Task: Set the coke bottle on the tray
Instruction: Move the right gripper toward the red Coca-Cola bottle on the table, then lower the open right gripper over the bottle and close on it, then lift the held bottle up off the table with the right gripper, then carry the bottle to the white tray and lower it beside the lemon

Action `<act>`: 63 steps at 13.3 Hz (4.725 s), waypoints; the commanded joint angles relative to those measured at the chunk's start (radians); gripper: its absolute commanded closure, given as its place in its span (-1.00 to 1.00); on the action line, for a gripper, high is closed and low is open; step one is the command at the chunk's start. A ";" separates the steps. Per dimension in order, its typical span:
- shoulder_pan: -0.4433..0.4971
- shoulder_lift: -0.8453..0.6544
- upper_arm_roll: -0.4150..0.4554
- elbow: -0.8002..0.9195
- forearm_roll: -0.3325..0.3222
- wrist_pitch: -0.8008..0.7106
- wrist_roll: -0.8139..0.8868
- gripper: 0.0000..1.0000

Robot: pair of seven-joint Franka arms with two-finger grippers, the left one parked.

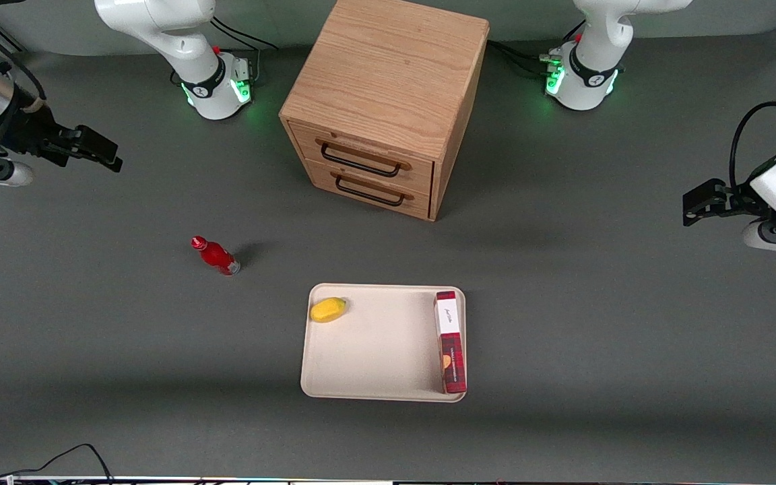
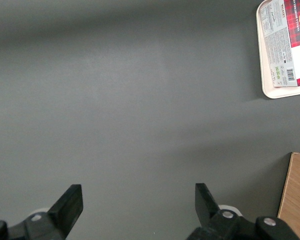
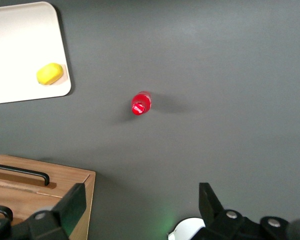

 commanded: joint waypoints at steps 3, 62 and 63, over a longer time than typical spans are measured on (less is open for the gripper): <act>-0.001 0.027 -0.011 0.054 -0.013 -0.041 0.006 -1.00; 0.234 1.097 0.150 0.789 -0.158 0.629 0.803 -0.88; 0.231 1.093 0.150 0.789 -0.158 0.619 0.800 -1.00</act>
